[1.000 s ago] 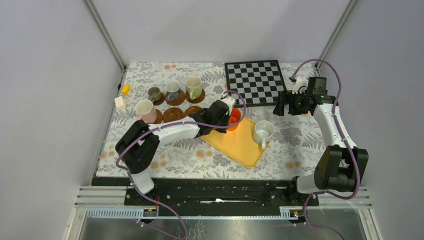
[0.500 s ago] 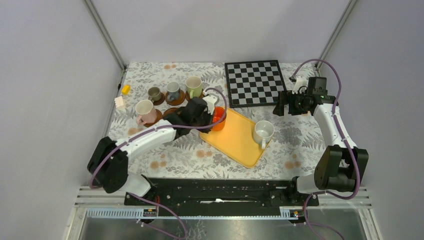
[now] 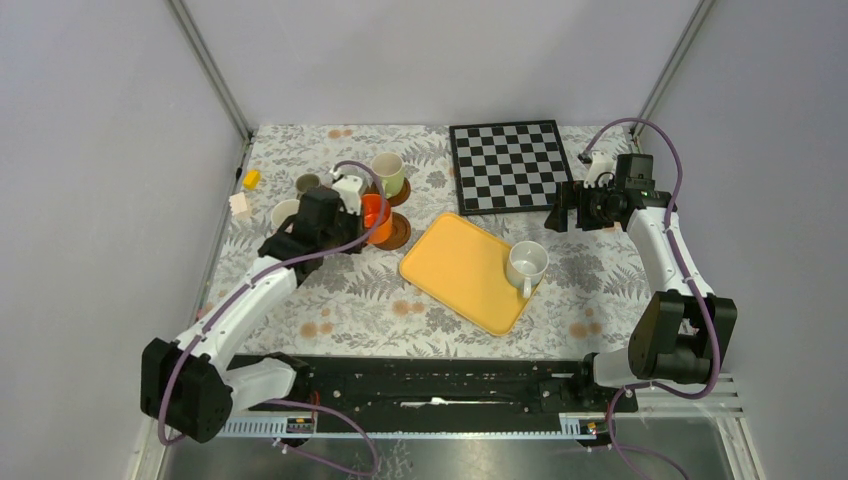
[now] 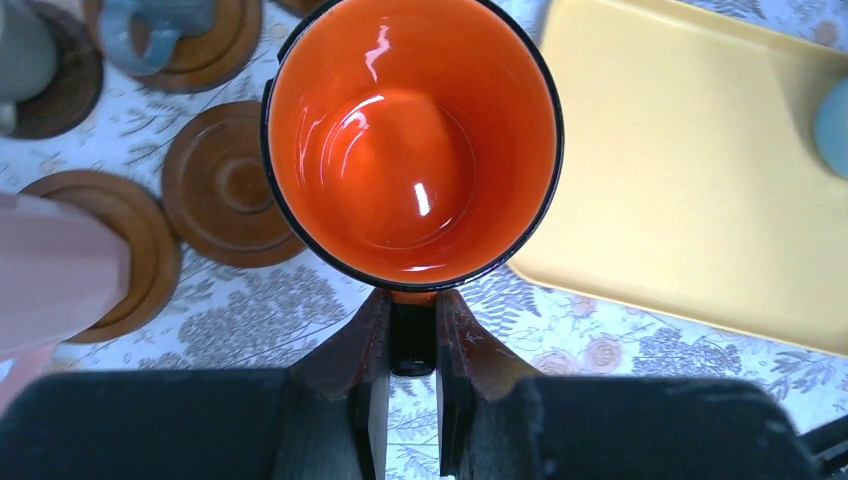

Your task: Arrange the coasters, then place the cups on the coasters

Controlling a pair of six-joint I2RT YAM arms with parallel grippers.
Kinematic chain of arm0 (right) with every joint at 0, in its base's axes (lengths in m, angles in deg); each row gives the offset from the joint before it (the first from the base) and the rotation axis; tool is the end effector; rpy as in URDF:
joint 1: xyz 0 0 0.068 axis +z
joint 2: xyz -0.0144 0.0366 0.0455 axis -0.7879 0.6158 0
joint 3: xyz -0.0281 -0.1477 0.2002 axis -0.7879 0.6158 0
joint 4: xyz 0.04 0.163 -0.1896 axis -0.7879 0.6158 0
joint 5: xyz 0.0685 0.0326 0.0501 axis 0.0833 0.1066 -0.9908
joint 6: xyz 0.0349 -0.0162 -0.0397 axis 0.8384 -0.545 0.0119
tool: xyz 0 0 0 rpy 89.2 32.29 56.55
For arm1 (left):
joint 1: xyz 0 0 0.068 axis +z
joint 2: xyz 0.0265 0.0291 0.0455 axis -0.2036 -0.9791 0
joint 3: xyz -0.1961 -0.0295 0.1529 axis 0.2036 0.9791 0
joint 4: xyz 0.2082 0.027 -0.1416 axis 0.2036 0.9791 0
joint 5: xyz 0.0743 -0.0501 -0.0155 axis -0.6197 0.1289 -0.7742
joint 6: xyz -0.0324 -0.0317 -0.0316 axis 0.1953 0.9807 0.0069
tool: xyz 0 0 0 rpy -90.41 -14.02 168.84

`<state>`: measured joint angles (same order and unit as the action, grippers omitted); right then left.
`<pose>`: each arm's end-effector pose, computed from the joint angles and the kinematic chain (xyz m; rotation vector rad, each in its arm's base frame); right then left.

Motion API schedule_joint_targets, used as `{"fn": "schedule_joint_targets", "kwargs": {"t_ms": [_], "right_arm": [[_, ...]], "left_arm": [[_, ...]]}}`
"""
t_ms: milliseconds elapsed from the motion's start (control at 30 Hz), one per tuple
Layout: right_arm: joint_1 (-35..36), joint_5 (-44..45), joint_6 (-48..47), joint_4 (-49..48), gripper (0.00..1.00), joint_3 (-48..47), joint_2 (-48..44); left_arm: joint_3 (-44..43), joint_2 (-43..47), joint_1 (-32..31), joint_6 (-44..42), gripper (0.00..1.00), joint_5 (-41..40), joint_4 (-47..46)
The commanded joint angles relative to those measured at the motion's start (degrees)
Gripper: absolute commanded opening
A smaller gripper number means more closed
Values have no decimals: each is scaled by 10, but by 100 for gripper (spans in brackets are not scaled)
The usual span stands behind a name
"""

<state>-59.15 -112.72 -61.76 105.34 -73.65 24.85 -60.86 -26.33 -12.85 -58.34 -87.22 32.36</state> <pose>0.2968 -0.0196 0.2609 -0.3102 2.3161 0.4227 0.2303 -0.1070 0.2615 0.3745 2.2074 -0.3383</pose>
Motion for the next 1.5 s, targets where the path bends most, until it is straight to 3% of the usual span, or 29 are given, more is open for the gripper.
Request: {"fn": "schedule_joint_targets", "kwargs": {"t_ms": [0, 267, 500, 1467], "right_arm": [[-2, -17, -8, -3, 98, 1, -17], [-2, -26, -11, 0, 98, -1, -17], [-2, -28, -11, 2, 98, -2, -15], [-2, -31, -11, 2, 98, -1, -8]], "left_arm": [[1, 35, 61, -31, 0, 36, -26], [24, 37, 154, -77, 0, 82, -49], [61, 15, 222, -78, 0, 148, -125], [80, -91, 228, -102, 0, 129, -226]]}}
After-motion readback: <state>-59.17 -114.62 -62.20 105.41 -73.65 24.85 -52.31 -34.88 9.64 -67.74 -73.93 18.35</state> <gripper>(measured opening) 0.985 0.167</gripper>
